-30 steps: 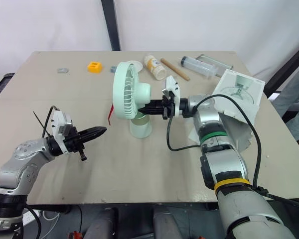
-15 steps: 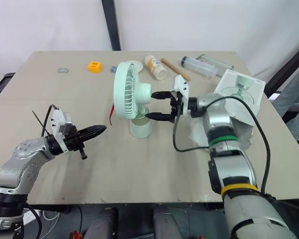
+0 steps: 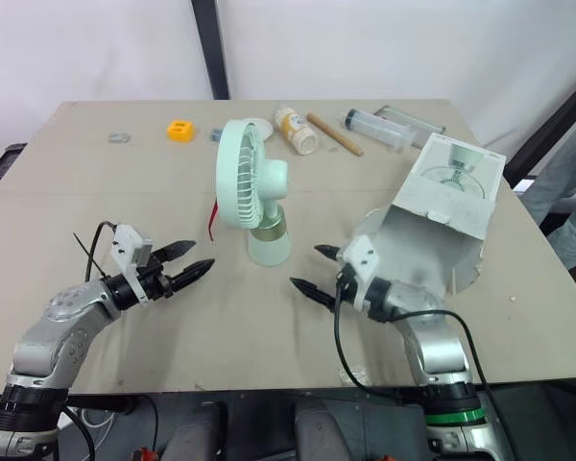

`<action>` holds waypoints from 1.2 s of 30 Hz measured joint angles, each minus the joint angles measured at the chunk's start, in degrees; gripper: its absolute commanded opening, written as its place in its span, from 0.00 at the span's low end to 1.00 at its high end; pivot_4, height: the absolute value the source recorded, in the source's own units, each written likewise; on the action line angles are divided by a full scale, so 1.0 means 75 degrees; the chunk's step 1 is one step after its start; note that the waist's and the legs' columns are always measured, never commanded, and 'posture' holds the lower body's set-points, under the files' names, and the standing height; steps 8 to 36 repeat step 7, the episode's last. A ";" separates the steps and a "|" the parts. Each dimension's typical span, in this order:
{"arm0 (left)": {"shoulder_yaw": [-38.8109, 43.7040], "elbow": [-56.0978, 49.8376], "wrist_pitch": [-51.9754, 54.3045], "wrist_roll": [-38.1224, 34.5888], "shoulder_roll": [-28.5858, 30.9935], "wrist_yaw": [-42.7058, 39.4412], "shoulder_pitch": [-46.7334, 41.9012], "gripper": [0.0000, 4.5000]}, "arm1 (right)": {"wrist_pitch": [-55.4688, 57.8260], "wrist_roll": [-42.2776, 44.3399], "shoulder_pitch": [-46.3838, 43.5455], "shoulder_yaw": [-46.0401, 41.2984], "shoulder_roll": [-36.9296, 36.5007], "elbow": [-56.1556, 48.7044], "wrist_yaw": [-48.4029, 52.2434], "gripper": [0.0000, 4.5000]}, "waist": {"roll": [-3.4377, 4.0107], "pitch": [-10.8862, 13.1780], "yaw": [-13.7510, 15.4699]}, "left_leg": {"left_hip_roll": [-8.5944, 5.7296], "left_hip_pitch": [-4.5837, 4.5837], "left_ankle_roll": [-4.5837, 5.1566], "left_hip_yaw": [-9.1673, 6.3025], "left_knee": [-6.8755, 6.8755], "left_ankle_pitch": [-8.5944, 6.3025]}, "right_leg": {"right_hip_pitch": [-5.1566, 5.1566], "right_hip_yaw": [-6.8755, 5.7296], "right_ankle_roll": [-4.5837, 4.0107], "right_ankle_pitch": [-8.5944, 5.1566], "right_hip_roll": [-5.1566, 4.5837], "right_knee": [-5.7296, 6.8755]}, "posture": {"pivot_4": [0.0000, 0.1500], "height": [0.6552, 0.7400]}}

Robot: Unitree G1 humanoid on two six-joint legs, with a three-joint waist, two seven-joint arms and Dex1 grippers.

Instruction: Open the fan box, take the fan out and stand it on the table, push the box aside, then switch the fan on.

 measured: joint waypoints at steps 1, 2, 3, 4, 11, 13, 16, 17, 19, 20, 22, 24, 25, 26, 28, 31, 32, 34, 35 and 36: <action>-0.0084 0.0001 -0.0062 0.0165 -0.0066 0.0108 0.0091 1.00 | -0.0083 -0.0009 0.0115 0.0016 0.0124 -0.0040 -0.0198 1.00 | -0.0001 0.0000 0.0002 | -0.0001 -0.0002 -0.0002 0.0000 0.0000 0.0001 | 0.0000 0.0000 0.0000 0.0000 0.0000 0.0000 | 1.00 1.00; -0.0112 0.0001 -0.0073 0.0191 -0.0073 0.0131 0.0112 1.00 | -0.0105 -0.0010 0.0147 0.0024 0.0147 -0.0046 -0.0255 1.00 | -0.0001 0.0000 0.0002 | -0.0001 -0.0003 -0.0002 0.0000 0.0000 0.0001 | 0.0000 -0.0001 0.0001 0.0000 0.0000 0.0000 | 1.00 1.00; -0.0182 0.0001 -0.0112 0.0316 -0.0101 0.0221 0.0160 1.00 | -0.0182 -0.0062 0.0246 0.0039 0.0195 -0.0048 -0.0450 1.00 | -0.0001 0.0000 0.0008 | -0.0002 -0.0004 -0.0002 -0.0001 0.0000 0.0001 | 0.0001 0.0000 0.0001 -0.0001 -0.0002 0.0000 | 1.00 1.00; -0.0193 0.0001 -0.0143 0.0406 -0.0122 0.0289 0.0166 1.00 | -0.0255 -0.0093 0.0325 0.0046 0.0198 -0.0048 -0.0606 1.00 | -0.0001 0.0000 0.0012 | -0.0002 -0.0004 -0.0002 -0.0001 0.0000 0.0001 | 0.0000 0.0000 0.0001 -0.0001 -0.0002 -0.0001 | 1.00 1.00; -0.0233 -0.0077 -0.0320 0.0668 -0.0231 0.0582 0.0355 1.00 | -0.0584 -0.0239 0.0578 0.0034 0.0411 -0.0045 -0.1121 1.00 | -0.0001 -0.0001 0.0013 | -0.0001 -0.0003 -0.0002 -0.0001 -0.0007 0.0000 | -0.0001 0.0000 -0.0007 -0.0003 -0.0001 -0.0001 | 1.00 1.00; -0.0233 -0.0077 -0.0320 0.0668 -0.0231 0.0582 0.0355 1.00 | -0.0584 -0.0239 0.0578 0.0034 0.0411 -0.0045 -0.1121 1.00 | -0.0001 -0.0001 0.0013 | -0.0001 -0.0003 -0.0002 -0.0001 -0.0007 0.0000 | -0.0001 0.0000 -0.0007 -0.0003 -0.0001 -0.0001 | 1.00 1.00; -0.0233 -0.0077 -0.0320 0.0668 -0.0231 0.0582 0.0355 1.00 | -0.0584 -0.0239 0.0578 0.0034 0.0411 -0.0045 -0.1121 1.00 | -0.0001 -0.0001 0.0013 | -0.0001 -0.0003 -0.0002 -0.0001 -0.0007 0.0000 | -0.0001 0.0000 -0.0007 -0.0003 -0.0001 -0.0001 | 1.00 1.00; -0.0233 -0.0077 -0.0320 0.0668 -0.0231 0.0582 0.0355 1.00 | -0.0584 -0.0239 0.0578 0.0034 0.0411 -0.0045 -0.1121 1.00 | -0.0001 -0.0001 0.0013 | -0.0001 -0.0003 -0.0002 -0.0001 -0.0007 0.0000 | -0.0001 0.0000 -0.0007 -0.0003 -0.0001 -0.0001 | 1.00 1.00; -0.0233 -0.0077 -0.0320 0.0668 -0.0231 0.0582 0.0355 1.00 | -0.0584 -0.0239 0.0578 0.0034 0.0411 -0.0045 -0.1121 1.00 | -0.0001 -0.0001 0.0013 | -0.0001 -0.0003 -0.0002 -0.0001 -0.0007 0.0000 | -0.0001 0.0000 -0.0007 -0.0003 -0.0001 -0.0001 | 1.00 1.00; -0.0233 -0.0077 -0.0320 0.0668 -0.0231 0.0582 0.0355 1.00 | -0.0584 -0.0239 0.0578 0.0034 0.0411 -0.0045 -0.1121 1.00 | -0.0001 -0.0001 0.0013 | -0.0001 -0.0003 -0.0002 -0.0001 -0.0007 0.0000 | -0.0001 0.0000 -0.0007 -0.0003 -0.0001 -0.0001 | 1.00 1.00; -0.0233 -0.0077 -0.0320 0.0668 -0.0231 0.0582 0.0355 1.00 | -0.0584 -0.0239 0.0578 0.0034 0.0411 -0.0045 -0.1121 1.00 | -0.0001 -0.0001 0.0013 | -0.0001 -0.0003 -0.0002 -0.0001 -0.0007 0.0000 | -0.0001 0.0000 -0.0007 -0.0003 -0.0001 -0.0001 | 1.00 1.00; -0.0233 -0.0077 -0.0320 0.0668 -0.0231 0.0582 0.0355 1.00 | -0.0584 -0.0239 0.0578 0.0034 0.0411 -0.0045 -0.1121 1.00 | -0.0001 -0.0001 0.0013 | -0.0001 -0.0003 -0.0002 -0.0001 -0.0007 0.0000 | -0.0001 0.0000 -0.0007 -0.0003 -0.0001 -0.0001 | 1.00 1.00; -0.0233 -0.0077 -0.0320 0.0668 -0.0231 0.0582 0.0355 1.00 | -0.0584 -0.0239 0.0578 0.0034 0.0411 -0.0045 -0.1121 1.00 | -0.0001 -0.0001 0.0013 | -0.0001 -0.0003 -0.0002 -0.0001 -0.0007 0.0000 | -0.0001 0.0000 -0.0007 -0.0003 -0.0001 -0.0001 | 1.00 1.00; -0.0233 -0.0077 -0.0320 0.0668 -0.0231 0.0582 0.0355 1.00 | -0.0584 -0.0239 0.0578 0.0034 0.0411 -0.0045 -0.1121 1.00 | -0.0001 -0.0001 0.0013 | -0.0001 -0.0003 -0.0002 -0.0001 -0.0007 0.0000 | -0.0001 0.0000 -0.0007 -0.0003 -0.0001 -0.0001 | 1.00 1.00; -0.0233 -0.0077 -0.0320 0.0668 -0.0231 0.0582 0.0355 1.00 | -0.0584 -0.0239 0.0578 0.0034 0.0411 -0.0045 -0.1121 1.00 | -0.0001 -0.0001 0.0013 | -0.0001 -0.0003 -0.0002 -0.0001 -0.0007 0.0000 | -0.0001 0.0000 -0.0007 -0.0003 -0.0001 -0.0001 | 1.00 1.00; -0.0233 -0.0077 -0.0320 0.0668 -0.0231 0.0582 0.0355 1.00 | -0.0584 -0.0239 0.0578 0.0034 0.0411 -0.0045 -0.1121 1.00 | -0.0001 -0.0001 0.0013 | -0.0001 -0.0003 -0.0002 -0.0001 -0.0007 0.0000 | -0.0001 0.0000 -0.0007 -0.0003 -0.0001 -0.0001 | 1.00 1.00; -0.0233 -0.0077 -0.0320 0.0668 -0.0231 0.0582 0.0355 1.00 | -0.0584 -0.0239 0.0578 0.0034 0.0411 -0.0045 -0.1121 1.00 | -0.0001 -0.0001 0.0013 | -0.0001 -0.0003 -0.0002 -0.0001 -0.0007 0.0000 | -0.0001 0.0000 -0.0007 -0.0003 -0.0001 -0.0001 | 1.00 1.00; -0.0233 -0.0077 -0.0320 0.0668 -0.0231 0.0582 0.0355 1.00 | -0.0584 -0.0239 0.0578 0.0034 0.0411 -0.0045 -0.1121 1.00 | -0.0001 -0.0001 0.0013 | -0.0001 -0.0003 -0.0002 -0.0001 -0.0007 0.0000 | -0.0001 0.0000 -0.0007 -0.0003 -0.0001 -0.0001 | 1.00 1.00; -0.0233 -0.0077 -0.0320 0.0668 -0.0231 0.0582 0.0355 1.00 | -0.0584 -0.0239 0.0578 0.0034 0.0411 -0.0045 -0.1121 1.00 | -0.0001 -0.0001 0.0013 | -0.0001 -0.0003 -0.0002 -0.0001 -0.0007 0.0000 | -0.0001 0.0000 -0.0007 -0.0003 -0.0001 -0.0001 | 1.00 1.00; -0.0233 -0.0077 -0.0320 0.0668 -0.0231 0.0582 0.0355 1.00 | -0.0584 -0.0239 0.0578 0.0034 0.0411 -0.0045 -0.1121 1.00 | -0.0001 -0.0001 0.0013 | -0.0001 -0.0003 -0.0002 -0.0001 -0.0007 0.0000 | -0.0001 0.0000 -0.0007 -0.0003 -0.0001 -0.0001 | 1.00 1.00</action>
